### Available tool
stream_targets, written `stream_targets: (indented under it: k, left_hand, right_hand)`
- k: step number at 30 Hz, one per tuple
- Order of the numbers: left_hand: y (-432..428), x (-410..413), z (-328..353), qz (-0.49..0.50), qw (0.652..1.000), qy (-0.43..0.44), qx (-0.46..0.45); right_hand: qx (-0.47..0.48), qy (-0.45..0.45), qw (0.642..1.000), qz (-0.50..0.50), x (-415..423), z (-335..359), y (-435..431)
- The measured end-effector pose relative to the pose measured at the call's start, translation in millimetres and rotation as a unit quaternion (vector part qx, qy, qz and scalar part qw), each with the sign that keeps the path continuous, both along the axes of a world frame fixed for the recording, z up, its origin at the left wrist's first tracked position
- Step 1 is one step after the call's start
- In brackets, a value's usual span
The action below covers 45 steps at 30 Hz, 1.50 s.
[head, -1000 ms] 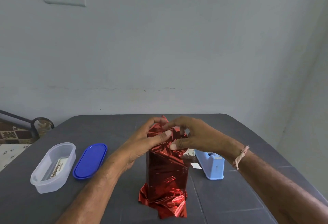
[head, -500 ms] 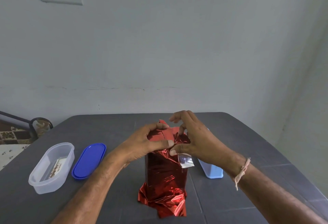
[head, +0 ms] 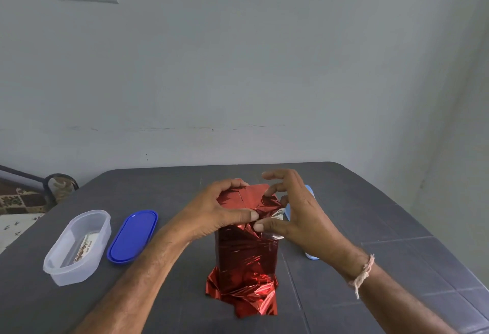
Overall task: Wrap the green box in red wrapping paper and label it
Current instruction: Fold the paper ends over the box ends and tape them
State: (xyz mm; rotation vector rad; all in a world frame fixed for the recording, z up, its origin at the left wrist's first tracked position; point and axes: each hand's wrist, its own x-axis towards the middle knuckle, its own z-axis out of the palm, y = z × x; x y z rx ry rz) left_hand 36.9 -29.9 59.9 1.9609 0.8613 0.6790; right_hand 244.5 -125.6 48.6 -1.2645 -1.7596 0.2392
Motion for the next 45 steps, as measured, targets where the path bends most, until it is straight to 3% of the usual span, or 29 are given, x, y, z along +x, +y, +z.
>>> stream_targets:
  k: [6, 8, 11, 13, 15, 19, 29, 36, 45]
  left_hand:
    - [-4, 2, 1, 0.003, 1.0, -0.004, -0.012]
    - [-4, 2, 2, -0.002, 1.0, -0.013, -0.019]
    - [-4, 2, 2, -0.008, 0.999, -0.015, -0.029]
    - [-4, 3, 2, -0.008, 0.999, -0.019, -0.033]
    - [-4, 4, 2, -0.006, 0.999, -0.025, -0.032]
    - [-3, 4, 1, -0.003, 0.999, -0.032, -0.039]
    - [-6, 2, 1, -0.006, 0.998, -0.04, -0.046]
    - [-9, 3, 3, -0.002, 0.998, -0.039, -0.048]
    - [-12, 3, 6, 0.001, 0.998, -0.039, -0.057]
  right_hand:
    - [-0.04, 0.198, 0.979, 0.041, 8, -1, -10]
    - [-0.042, 0.24, 0.97, -0.009, 15, -5, -11]
    - [-0.054, 0.194, 0.96, -0.193, 42, -26, -2]
    - [-0.103, 0.13, 0.934, -0.315, 66, -43, 3]
    - [-0.171, 0.104, 0.907, -0.372, 85, -55, 5]
    - [-0.297, 0.2, 0.881, -0.309, 100, -63, 9]
    - [-0.345, 0.31, 0.84, -0.281, 112, -49, 15]
    - [-0.348, 0.345, 0.827, -0.274, 105, -47, 16]
    - [-0.271, 0.434, 0.822, -0.25, 98, -69, 1]
